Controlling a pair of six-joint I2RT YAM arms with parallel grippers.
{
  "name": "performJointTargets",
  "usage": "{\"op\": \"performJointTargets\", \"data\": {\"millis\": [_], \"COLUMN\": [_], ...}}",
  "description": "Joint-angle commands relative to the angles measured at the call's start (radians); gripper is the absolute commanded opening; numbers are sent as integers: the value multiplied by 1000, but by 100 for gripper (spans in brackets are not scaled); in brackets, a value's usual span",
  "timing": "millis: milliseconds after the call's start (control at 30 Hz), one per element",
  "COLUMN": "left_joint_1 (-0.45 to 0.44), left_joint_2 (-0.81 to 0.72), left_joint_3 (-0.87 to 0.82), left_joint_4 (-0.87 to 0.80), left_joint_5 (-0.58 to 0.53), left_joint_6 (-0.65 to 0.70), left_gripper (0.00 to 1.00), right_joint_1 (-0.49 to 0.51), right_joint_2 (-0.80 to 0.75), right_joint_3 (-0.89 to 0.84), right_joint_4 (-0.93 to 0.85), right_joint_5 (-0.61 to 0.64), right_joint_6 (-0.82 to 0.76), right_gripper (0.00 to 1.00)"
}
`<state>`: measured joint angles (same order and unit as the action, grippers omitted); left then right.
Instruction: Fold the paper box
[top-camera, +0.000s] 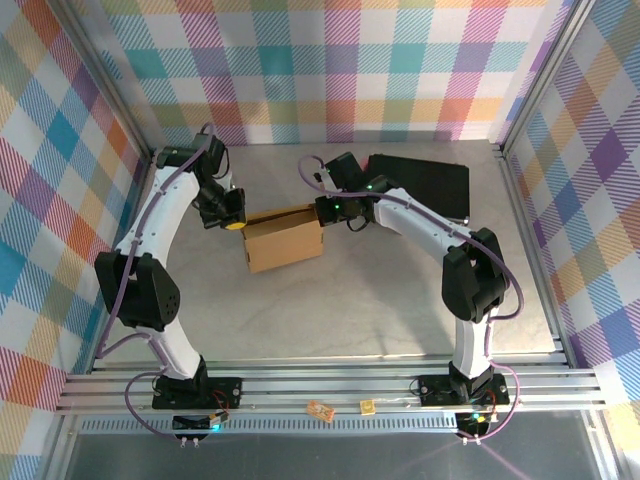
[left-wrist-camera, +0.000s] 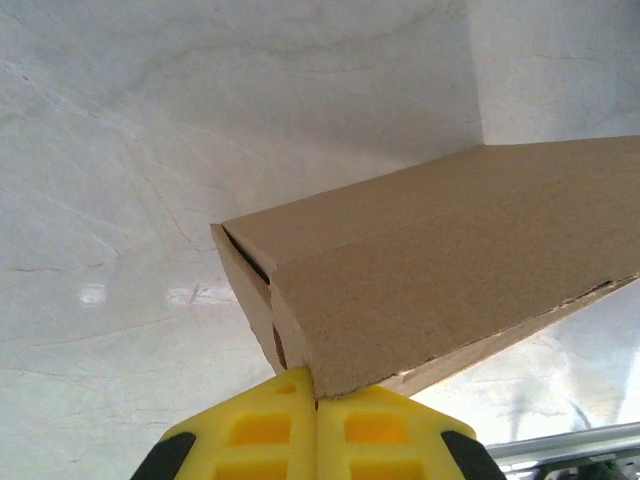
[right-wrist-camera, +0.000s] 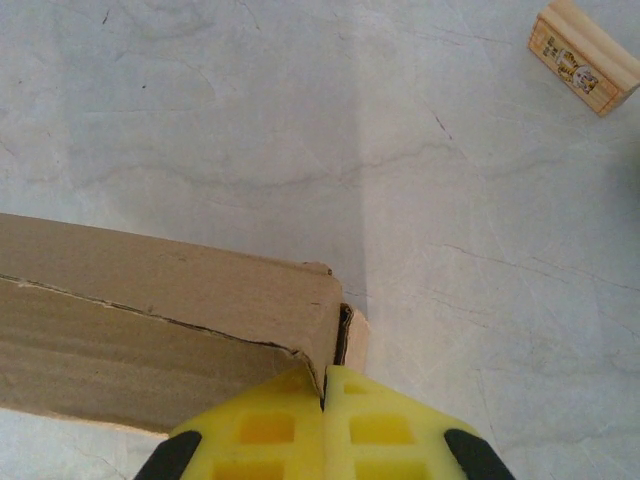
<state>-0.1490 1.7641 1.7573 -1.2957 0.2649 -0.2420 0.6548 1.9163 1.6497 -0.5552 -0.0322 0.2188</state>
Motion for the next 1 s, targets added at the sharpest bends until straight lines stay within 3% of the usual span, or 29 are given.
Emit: {"op": "performJointTargets", "data": {"millis": [0, 400, 967], "left_joint_1": [-6, -7, -12], "left_joint_2": [25, 5, -21], "left_joint_3": [49, 1, -47], "left_joint_4": [-38, 9, 24], "left_joint_5": [93, 213, 214], "left_joint_6": [-36, -94, -101], "left_gripper": [0, 0, 0], "right_joint_1": [12, 31, 33], "right_joint_2": [47, 64, 48], "right_joint_3": [7, 18, -20], "right_joint_4": [-109, -112, -92], "right_joint_5": [-11, 9, 20], "right_joint_6": [-17, 20, 13], "right_gripper": [0, 0, 0]}}
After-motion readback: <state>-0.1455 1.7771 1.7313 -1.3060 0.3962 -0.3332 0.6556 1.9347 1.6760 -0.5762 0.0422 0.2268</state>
